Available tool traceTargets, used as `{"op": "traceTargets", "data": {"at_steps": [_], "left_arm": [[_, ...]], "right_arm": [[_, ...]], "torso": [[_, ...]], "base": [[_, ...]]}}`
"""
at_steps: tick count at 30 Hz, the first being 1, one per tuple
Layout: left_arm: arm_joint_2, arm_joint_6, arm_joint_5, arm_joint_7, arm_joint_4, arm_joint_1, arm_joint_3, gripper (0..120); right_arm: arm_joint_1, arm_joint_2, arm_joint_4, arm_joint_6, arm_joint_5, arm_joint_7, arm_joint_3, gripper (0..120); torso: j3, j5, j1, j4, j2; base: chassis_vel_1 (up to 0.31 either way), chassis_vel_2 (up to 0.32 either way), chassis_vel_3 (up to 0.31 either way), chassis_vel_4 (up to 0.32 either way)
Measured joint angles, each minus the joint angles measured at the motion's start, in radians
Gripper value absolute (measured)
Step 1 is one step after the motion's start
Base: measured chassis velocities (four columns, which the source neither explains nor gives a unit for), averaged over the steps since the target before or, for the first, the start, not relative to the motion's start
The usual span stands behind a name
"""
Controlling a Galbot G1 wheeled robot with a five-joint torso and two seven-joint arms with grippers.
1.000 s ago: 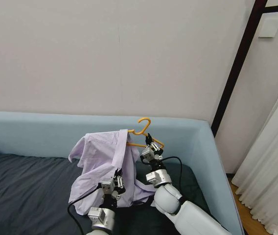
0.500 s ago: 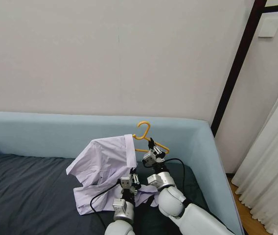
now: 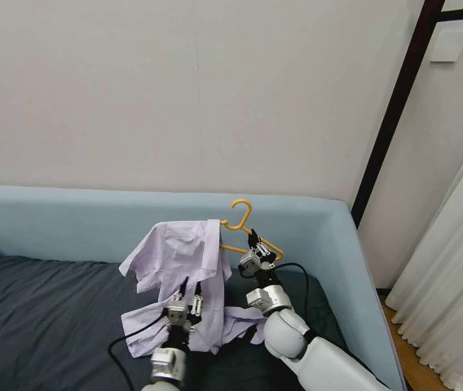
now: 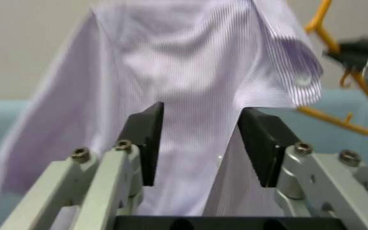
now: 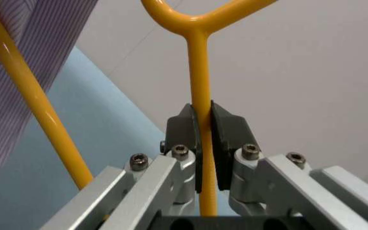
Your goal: Pick up the clothes from the sofa and hang them on the clothes hanger.
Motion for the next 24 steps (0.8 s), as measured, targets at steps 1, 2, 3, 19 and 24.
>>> {"op": "traceTargets", "data": {"at_steps": [1,2,3,19,24], "left_arm": [[0.06,-0.001,-0.07,0.061,-0.036,-0.002,-0.014,58],[0.108,-0.002,-0.126,0.111,-0.06,-0.007,-0.024,62],[0.108,-0.002,-0.126,0.111,-0.06,-0.007,-0.024,62],[0.446,-0.078,-0.497,0.644,0.024,-0.208,-0.03,100],[0.491,-0.013,-0.58,0.642,0.089,-0.363,0.02,100]], "right_arm": [[-0.002,0.001,-0.007,0.01,-0.007,0.0,0.005,4],[-0.003,0.003,-0.013,0.015,-0.009,0.0,0.007,4],[-0.003,0.003,-0.013,0.015,-0.009,0.0,0.007,4],[-0.017,0.008,-0.057,0.047,-0.008,0.001,0.042,4],[-0.028,0.003,-0.052,0.085,-0.06,0.0,0.056,4]], "torso": [[0.0,0.0002,0.0,-0.0004,0.0],[0.0,0.0002,0.0,-0.0005,0.0],[0.0,0.0002,0.0,-0.0005,0.0],[0.0,0.0001,0.0,0.0,0.0],[0.0,0.0004,0.0,-0.0009,0.0]], "base": [[0.0,0.0,0.0,0.0],[0.0,0.0,0.0,0.0],[0.0,0.0,0.0,0.0],[0.0,0.0,0.0,0.0],[0.0,0.0,0.0,0.0]]}}
